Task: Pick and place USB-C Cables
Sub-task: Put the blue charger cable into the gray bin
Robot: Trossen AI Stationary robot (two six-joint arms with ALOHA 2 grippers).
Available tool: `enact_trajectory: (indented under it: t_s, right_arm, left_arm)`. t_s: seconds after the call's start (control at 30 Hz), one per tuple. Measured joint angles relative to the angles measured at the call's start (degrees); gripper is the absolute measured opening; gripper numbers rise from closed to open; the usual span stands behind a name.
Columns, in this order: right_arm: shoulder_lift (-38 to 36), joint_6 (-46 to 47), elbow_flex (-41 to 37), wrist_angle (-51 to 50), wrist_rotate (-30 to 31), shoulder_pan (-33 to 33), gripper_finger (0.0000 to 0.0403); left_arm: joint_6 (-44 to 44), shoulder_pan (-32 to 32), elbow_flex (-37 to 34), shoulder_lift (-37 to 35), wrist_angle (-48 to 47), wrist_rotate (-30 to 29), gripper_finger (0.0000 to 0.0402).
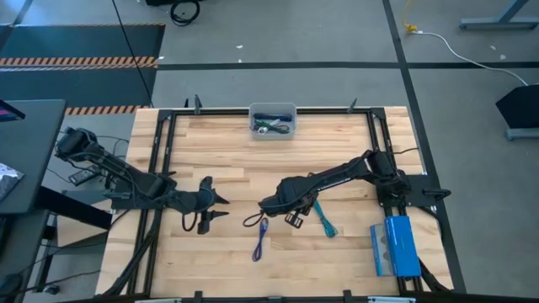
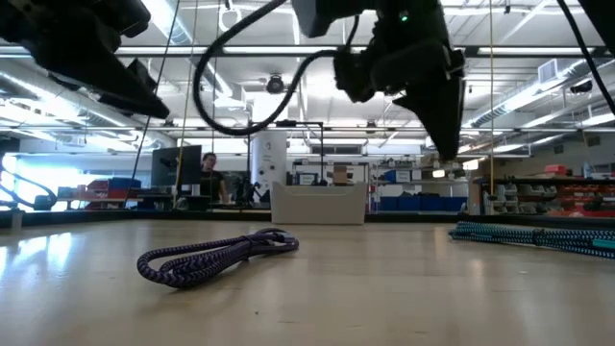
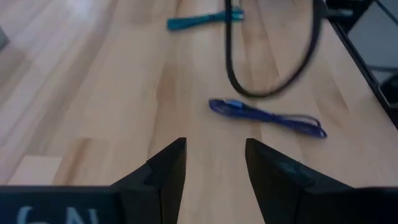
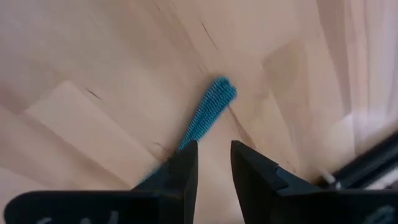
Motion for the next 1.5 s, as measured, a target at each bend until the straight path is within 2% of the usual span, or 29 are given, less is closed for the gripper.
enact_trajectory:
  t_s: [0.13, 0.27, 0.47, 0.6, 0.7, 0.93, 1.07, 1.3, 1.5]
  right_arm:
    - [-4.1, 5.5, -3.8, -0.1, 1.0, 0.1, 0.0103]
    - [-12.8, 14.7, -8.8, 2.3, 3.5, 0.9, 0.0103]
    - [-26.3, 28.4, -22.7, 21.2, 5.1, 3.8, 0.0103]
    - [-29.8, 34.1, -31.8, 28.0, 4.6, 5.0, 0.0103]
    - [-30.1, 36.1, -35.0, 30.0, 4.3, 5.3, 0.0103]
    - [-28.3, 36.2, -35.4, 32.0, 6.2, 5.6, 0.0113]
    - [-25.1, 35.5, -35.4, 31.8, 2.9, 5.6, 0.0140]
    - [-21.4, 35.1, -35.4, 31.0, 1.3, 5.8, 0.0193]
    - [-18.7, 33.4, -35.4, 32.2, -1.6, 6.0, 0.0199]
  left_arm:
    - [-0.4, -2.1, 0.0, 0.0, -3.4, 0.1, 0.0172]
    - [-0.6, -4.4, 0.0, 0.0, -4.6, 0.1, 0.0172]
    - [-0.2, -6.8, 0.0, 0.0, -5.4, 0.1, 0.0172]
    - [1.8, -7.3, 0.0, 0.0, -5.3, 0.2, 0.0172]
    - [4.0, -6.7, 0.0, 0.0, -5.2, 0.2, 0.0172]
    - [7.5, -4.9, 0.0, 0.0, -4.9, 0.1, 0.0172]
    - [7.8, -4.9, 0.0, 0.0, -4.9, 0.8, 0.0172]
    - [7.9, -6.3, 0.0, 0.0, -5.2, 2.5, 0.0172]
    - [8.6, -7.5, 0.0, 0.0, -5.3, 2.6, 0.0172]
